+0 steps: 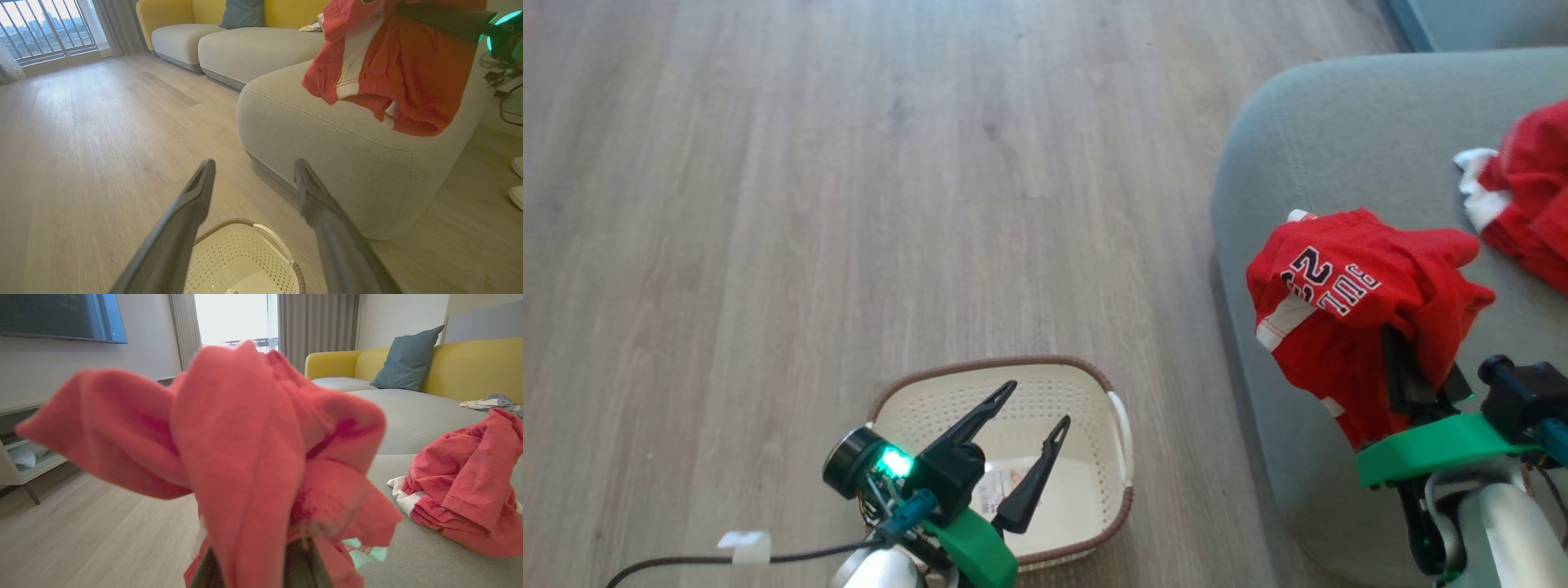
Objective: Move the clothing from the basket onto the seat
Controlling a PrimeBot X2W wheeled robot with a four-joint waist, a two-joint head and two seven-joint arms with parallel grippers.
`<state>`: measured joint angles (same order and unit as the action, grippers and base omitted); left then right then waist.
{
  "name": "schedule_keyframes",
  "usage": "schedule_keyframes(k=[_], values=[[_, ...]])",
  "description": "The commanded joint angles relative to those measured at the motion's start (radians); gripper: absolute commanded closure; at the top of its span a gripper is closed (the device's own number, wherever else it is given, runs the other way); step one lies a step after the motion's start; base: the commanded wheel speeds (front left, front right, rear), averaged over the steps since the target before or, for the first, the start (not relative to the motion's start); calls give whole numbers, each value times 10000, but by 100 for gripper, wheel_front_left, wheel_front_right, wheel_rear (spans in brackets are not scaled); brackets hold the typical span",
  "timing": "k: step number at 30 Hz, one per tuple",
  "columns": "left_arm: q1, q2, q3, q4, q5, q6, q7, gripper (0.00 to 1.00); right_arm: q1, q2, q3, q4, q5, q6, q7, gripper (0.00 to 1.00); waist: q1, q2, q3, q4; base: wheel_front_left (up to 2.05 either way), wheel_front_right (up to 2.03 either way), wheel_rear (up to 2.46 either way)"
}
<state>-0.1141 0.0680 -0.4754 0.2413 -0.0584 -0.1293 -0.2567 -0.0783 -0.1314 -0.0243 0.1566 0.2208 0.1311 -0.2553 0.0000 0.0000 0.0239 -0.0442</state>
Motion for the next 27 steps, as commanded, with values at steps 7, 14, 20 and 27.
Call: schedule_keyframes(k=[7,14,20,27], values=[[-345,-70,359,-548,148,0,-51,0,-547,-89,74,-561,-61,-4,-65,100,0,0,317,-1001,0,0,0],[-523,-10,248,-722,198,-7,-51,0,-616,-11,-125,-734,-121,-4,-65,100,0,0,708,-2178,0,0,0],[-683,82,59,-841,255,-10,-51,0,-640,98,-312,-901,-127,-4,-65,100,0,0,1096,-3263,0,0,0],[-928,159,-347,-1029,283,-12,-51,0,-519,308,-673,-1057,-57,-4,-65,100,0,0,1478,-4107,0,0,0]])
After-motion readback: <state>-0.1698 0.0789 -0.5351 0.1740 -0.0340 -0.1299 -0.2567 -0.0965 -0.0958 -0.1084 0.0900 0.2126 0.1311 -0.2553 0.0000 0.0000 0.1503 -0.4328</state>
